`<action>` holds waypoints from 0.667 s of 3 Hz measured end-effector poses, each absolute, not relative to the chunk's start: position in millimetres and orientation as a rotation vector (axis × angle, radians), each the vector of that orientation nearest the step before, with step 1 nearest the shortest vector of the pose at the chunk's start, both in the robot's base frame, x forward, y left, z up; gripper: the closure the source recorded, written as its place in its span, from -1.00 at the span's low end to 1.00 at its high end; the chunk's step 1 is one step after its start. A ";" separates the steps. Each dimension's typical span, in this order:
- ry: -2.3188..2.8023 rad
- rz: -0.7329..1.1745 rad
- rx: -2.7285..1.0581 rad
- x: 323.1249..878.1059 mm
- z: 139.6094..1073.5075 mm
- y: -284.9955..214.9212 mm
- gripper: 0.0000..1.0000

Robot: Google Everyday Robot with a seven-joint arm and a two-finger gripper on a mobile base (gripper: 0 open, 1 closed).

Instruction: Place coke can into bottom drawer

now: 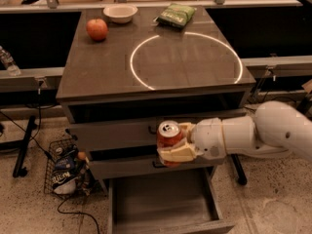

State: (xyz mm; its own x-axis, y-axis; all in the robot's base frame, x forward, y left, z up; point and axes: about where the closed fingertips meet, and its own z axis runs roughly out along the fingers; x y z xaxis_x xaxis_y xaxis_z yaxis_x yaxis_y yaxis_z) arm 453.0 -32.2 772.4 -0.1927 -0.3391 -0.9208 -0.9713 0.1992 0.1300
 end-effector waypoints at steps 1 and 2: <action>1.689 1.023 -1.245 456.5 700.8 -31.1 1.00; 1.726 1.070 -1.227 451.8 608.1 -36.2 1.00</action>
Offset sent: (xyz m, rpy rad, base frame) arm -0.0003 -0.0130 -0.2370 0.0006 0.1033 0.0122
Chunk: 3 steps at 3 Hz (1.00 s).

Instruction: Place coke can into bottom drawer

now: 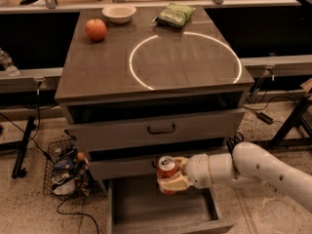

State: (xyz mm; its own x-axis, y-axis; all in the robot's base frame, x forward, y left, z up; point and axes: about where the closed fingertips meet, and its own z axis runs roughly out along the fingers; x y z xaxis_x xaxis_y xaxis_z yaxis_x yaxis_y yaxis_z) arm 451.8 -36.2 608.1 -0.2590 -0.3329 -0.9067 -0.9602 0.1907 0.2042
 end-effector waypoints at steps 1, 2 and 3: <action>1.759 1.120 -1.188 443.5 557.1 -38.6 1.00; 1.761 1.136 -1.179 441.6 551.5 -37.2 1.00; 1.734 1.132 -1.178 434.3 538.3 -32.2 1.00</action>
Offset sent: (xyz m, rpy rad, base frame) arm -0.0069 -0.0019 -0.0424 0.0142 0.0458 -0.0078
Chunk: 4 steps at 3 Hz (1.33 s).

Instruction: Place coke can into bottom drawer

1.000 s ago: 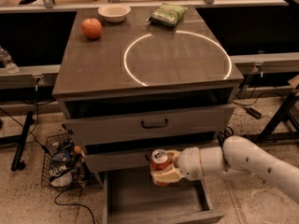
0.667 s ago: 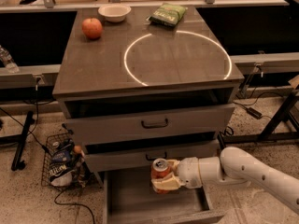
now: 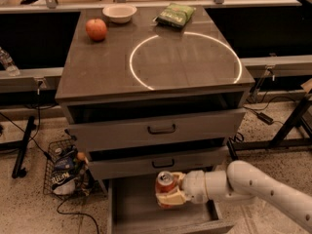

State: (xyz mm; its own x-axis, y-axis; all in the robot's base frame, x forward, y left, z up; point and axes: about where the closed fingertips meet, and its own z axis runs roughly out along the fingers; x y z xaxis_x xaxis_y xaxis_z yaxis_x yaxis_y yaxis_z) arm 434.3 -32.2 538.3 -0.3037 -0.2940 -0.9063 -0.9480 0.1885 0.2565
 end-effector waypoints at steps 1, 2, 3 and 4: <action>1.739 1.028 -1.132 433.8 476.4 -27.0 1.00; 1.765 0.933 -1.133 449.9 426.7 -26.9 1.00; 1.784 0.872 -1.156 470.6 376.9 -29.4 1.00; 1.815 0.833 -1.134 499.1 326.2 -33.8 1.00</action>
Offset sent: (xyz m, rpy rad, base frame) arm 0.0367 0.0009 -0.1716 -0.1446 -0.1402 -0.1834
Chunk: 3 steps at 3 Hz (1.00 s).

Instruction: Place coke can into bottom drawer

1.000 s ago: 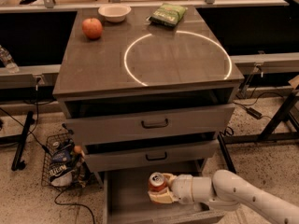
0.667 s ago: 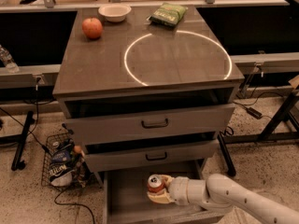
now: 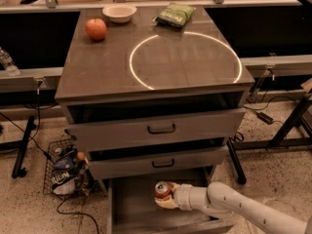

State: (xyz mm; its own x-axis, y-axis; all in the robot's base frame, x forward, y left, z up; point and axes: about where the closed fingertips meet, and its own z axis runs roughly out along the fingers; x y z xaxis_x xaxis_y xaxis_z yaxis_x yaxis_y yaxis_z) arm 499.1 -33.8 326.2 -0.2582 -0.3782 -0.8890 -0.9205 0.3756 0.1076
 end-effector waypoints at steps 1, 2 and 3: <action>1.815 0.833 -1.134 499.1 326.2 -33.8 1.00; 1.820 0.813 -1.142 506.6 293.8 -21.9 1.00; 1.813 0.789 -1.159 517.1 242.3 -9.7 1.00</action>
Offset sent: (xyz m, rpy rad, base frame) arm 0.0230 0.0289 -0.0921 -0.0466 -0.0231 -0.0170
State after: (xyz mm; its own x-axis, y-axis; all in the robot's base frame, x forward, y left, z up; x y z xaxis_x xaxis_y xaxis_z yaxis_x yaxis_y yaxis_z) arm 517.1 -9.7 242.3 -0.2352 -0.4056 -0.8833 -0.9229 0.3783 0.0720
